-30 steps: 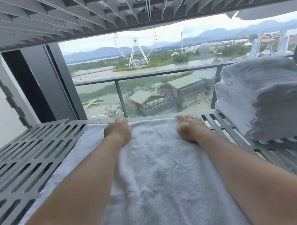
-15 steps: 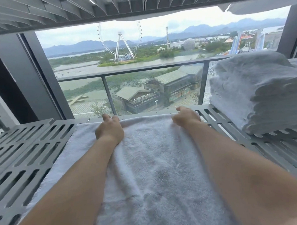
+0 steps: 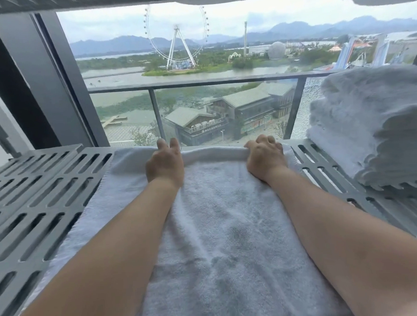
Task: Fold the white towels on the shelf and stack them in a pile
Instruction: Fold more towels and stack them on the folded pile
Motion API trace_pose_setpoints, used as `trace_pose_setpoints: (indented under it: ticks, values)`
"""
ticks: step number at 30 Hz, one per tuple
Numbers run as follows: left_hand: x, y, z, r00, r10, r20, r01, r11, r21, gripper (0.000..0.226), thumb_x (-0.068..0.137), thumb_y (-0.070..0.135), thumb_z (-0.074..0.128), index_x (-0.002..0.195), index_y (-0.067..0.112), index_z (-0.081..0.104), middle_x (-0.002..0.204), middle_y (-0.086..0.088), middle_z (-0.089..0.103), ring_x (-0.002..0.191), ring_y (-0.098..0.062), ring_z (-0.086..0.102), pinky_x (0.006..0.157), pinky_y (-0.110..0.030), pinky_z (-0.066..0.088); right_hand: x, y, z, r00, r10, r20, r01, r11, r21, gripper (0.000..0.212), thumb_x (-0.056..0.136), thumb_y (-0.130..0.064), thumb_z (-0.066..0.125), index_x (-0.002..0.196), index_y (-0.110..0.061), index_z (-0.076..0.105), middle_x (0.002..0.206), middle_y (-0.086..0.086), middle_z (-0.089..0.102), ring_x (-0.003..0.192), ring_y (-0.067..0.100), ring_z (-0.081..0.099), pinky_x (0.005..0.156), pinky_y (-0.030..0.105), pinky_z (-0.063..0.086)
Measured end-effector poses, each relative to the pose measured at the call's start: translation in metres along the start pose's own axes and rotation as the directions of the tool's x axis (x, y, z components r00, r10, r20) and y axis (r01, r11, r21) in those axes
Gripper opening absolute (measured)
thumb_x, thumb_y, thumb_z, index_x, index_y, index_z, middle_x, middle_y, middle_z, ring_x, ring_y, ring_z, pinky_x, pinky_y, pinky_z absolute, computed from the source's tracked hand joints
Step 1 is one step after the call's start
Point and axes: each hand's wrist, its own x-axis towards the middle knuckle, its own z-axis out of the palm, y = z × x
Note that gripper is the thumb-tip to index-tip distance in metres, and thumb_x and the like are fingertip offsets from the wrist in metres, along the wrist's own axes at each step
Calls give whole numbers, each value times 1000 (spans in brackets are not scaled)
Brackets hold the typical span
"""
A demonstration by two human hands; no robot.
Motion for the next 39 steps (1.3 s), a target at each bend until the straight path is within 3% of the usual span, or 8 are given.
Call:
trace_pose_setpoints:
  ticks: [5,10,16,20,25,30,33,39]
  values:
    - [-7,-3,-11,997,-6,-71,15,992,126,26,99,3,43,118,-4,59,117,-20,50,82,-32,58,56,-36,43,-7,-1,-6,988,-13,-152,17,1000,22,17,88,-16,48,99,-17,60,106,9,60,106,30,50,97,42,36]
    - [-18,-23,-34,985,84,-148,-51,975,214,25,89,-4,48,107,0,66,117,-17,59,107,-37,51,87,-44,43,-26,-13,-25,894,-96,-437,113,993,14,8,90,-12,49,94,-15,55,86,9,67,87,32,59,86,41,37]
    - [-34,-49,-63,947,245,-209,-209,961,181,14,96,15,52,104,9,60,87,-11,69,78,-30,63,80,-40,45,-62,-15,-60,834,-193,-518,179,981,-76,13,89,-17,56,101,-13,59,91,9,69,82,33,65,79,40,43]
    - [-49,-63,-63,934,307,-186,-276,945,173,19,97,10,48,110,10,62,89,-12,66,71,-32,62,58,-36,40,-102,-14,-68,882,-184,-433,123,978,-166,15,94,-27,54,101,-14,59,91,9,69,74,36,67,69,40,49]
    - [-71,-72,-68,907,351,-234,-342,937,79,24,85,1,55,103,9,69,89,-14,64,78,-36,63,63,-42,50,-135,-10,-80,940,-141,-310,89,980,-176,10,91,-18,57,95,-13,66,88,11,65,80,35,62,72,41,48]
    - [-94,-78,-82,893,318,-319,-334,942,3,28,81,-5,53,100,6,70,96,-13,51,92,-37,56,61,-46,50,-158,-9,-90,925,-89,-370,23,984,-179,18,81,-1,57,92,-13,66,89,14,58,83,37,58,77,42,46]
    - [-105,-86,-96,862,373,-344,-379,924,53,31,79,-4,51,100,5,71,97,-13,59,92,-36,57,75,-48,52,-170,-9,-99,919,-61,-389,-13,983,-186,18,79,-1,57,91,-13,66,92,15,56,88,38,57,80,43,45]
    - [-137,-91,-100,945,315,-90,-312,949,47,48,88,-6,39,121,18,64,114,-9,67,98,-30,65,78,-43,55,-208,-6,-104,989,87,-118,-112,968,-225,35,83,-4,51,110,-20,67,111,13,64,108,33,58,95,41,46]
